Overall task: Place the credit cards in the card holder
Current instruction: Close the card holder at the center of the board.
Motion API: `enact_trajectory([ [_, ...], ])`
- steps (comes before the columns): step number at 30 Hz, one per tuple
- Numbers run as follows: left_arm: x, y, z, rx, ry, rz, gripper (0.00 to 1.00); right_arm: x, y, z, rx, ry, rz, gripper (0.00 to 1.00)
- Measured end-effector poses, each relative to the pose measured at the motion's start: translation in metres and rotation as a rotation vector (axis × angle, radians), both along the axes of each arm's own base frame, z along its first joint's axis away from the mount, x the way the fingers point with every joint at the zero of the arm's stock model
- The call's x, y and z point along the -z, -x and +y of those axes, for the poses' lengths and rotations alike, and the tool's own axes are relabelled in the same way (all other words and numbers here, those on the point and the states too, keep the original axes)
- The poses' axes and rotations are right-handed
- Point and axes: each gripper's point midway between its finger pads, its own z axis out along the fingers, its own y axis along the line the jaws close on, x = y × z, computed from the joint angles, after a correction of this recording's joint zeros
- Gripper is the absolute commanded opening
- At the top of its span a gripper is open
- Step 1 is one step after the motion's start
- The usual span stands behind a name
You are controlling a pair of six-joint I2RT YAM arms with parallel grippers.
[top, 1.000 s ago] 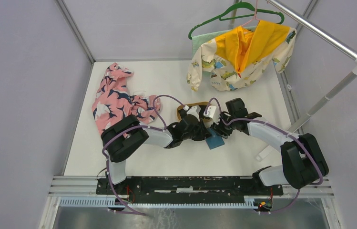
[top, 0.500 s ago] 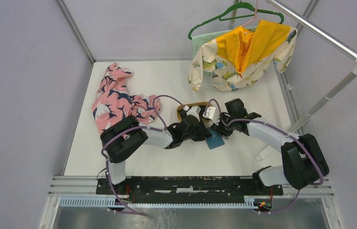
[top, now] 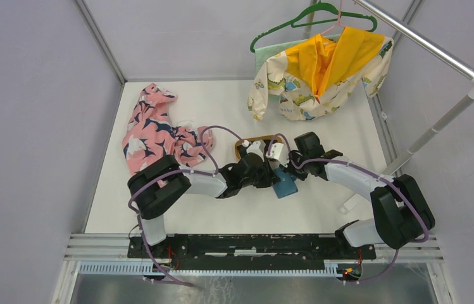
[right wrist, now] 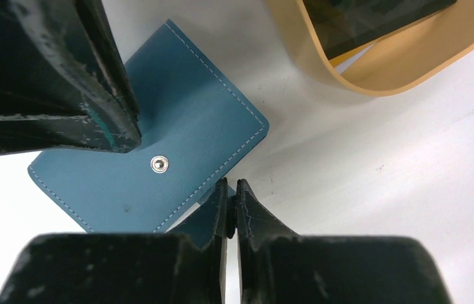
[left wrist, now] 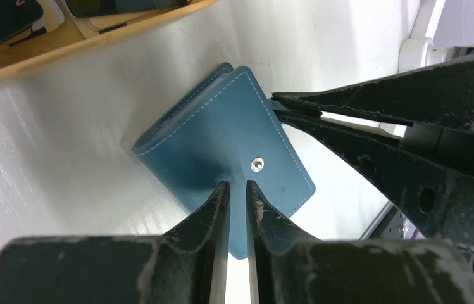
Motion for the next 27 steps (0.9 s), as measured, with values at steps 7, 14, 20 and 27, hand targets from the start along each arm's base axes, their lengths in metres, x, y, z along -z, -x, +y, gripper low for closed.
enact_trajectory([
  [7,-0.004,0.009,0.007,0.005,0.001,-0.004,0.24,-0.003,0.004,0.015,-0.047,-0.046,0.001,0.04],
  [14,-0.003,0.016,0.018,0.005,-0.007,0.000,0.24,-0.012,0.009,0.038,-0.119,-0.134,-0.002,0.04],
  [20,-0.021,0.023,0.033,-0.007,0.018,-0.025,0.23,-0.011,0.028,0.065,-0.229,-0.194,0.049,0.08],
  [27,-0.032,0.026,0.046,-0.024,0.025,-0.044,0.18,-0.012,0.026,0.072,-0.255,-0.191,0.056,0.41],
])
